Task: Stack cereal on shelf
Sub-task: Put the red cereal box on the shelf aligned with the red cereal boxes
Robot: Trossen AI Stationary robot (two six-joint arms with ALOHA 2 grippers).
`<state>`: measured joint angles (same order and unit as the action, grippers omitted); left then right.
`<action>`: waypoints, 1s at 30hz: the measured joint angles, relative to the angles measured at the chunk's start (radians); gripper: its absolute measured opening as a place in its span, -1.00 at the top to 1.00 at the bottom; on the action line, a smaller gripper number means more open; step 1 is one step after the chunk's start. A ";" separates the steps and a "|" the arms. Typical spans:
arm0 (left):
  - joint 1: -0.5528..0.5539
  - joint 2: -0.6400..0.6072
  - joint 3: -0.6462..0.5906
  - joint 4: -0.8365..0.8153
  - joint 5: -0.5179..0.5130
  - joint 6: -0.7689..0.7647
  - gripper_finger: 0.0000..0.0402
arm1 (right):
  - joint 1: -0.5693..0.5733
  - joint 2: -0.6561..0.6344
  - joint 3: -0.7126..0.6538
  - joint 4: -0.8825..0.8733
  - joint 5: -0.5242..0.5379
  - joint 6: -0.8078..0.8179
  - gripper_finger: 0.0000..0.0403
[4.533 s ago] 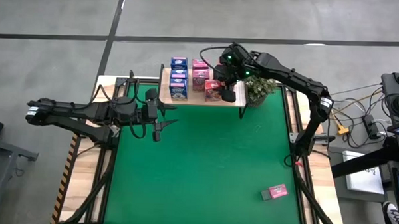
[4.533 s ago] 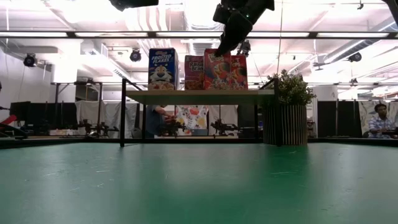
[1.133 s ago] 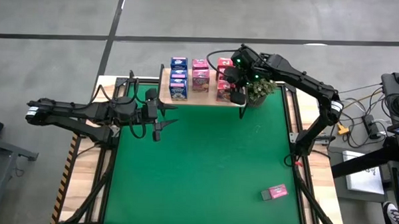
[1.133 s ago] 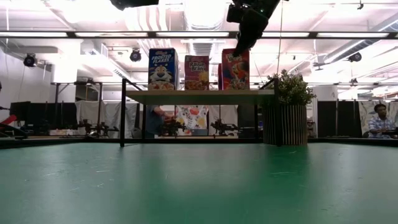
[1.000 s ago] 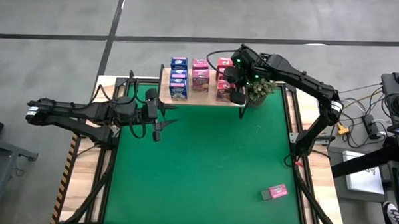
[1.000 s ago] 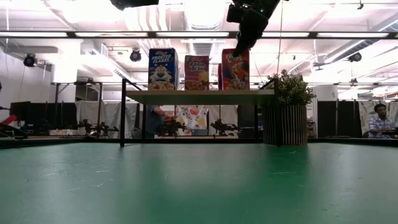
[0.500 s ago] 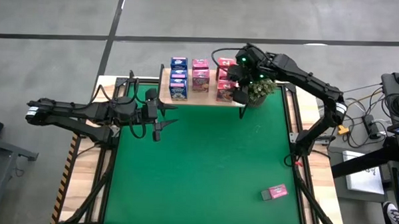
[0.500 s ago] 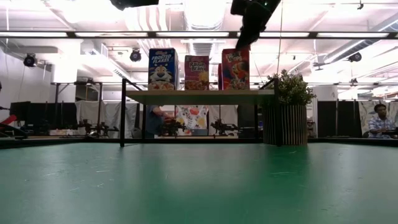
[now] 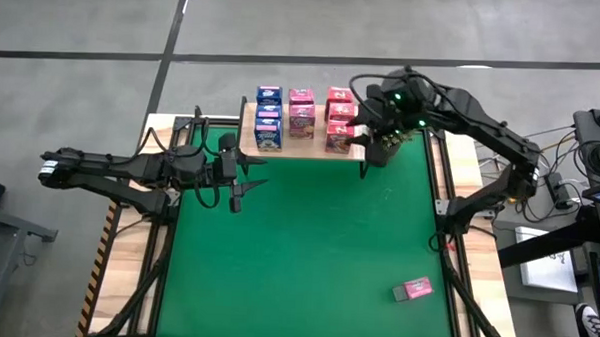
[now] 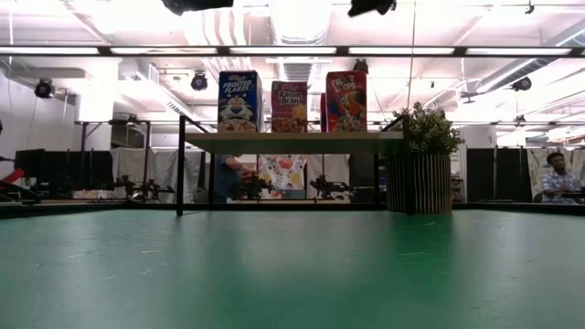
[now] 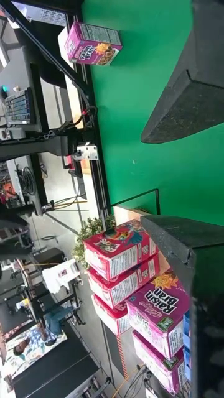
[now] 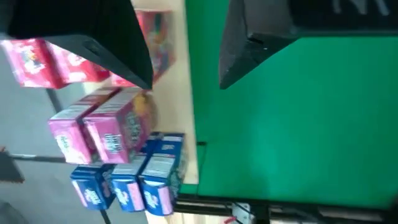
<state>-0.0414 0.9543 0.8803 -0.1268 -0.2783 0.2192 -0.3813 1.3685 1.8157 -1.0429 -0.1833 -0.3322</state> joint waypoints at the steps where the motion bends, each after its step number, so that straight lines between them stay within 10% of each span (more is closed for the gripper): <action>1: 0.000 0.000 0.000 0.000 0.000 0.000 0.09 | 0.012 -0.008 -0.002 0.000 0.000 0.021 0.15; 15: 0.000 0.000 0.000 -0.001 0.000 0.017 0.09 | -0.018 0.064 -0.036 0.157 0.140 0.000 0.92; 30: 0.000 -0.009 0.000 -0.019 0.000 0.053 0.09 | -0.269 0.235 -0.027 0.317 0.048 -0.154 0.96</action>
<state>-0.0414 0.9456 0.8803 -0.1463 -0.2780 0.2718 -0.6506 1.6033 1.7889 -0.7255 -0.1351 -0.4861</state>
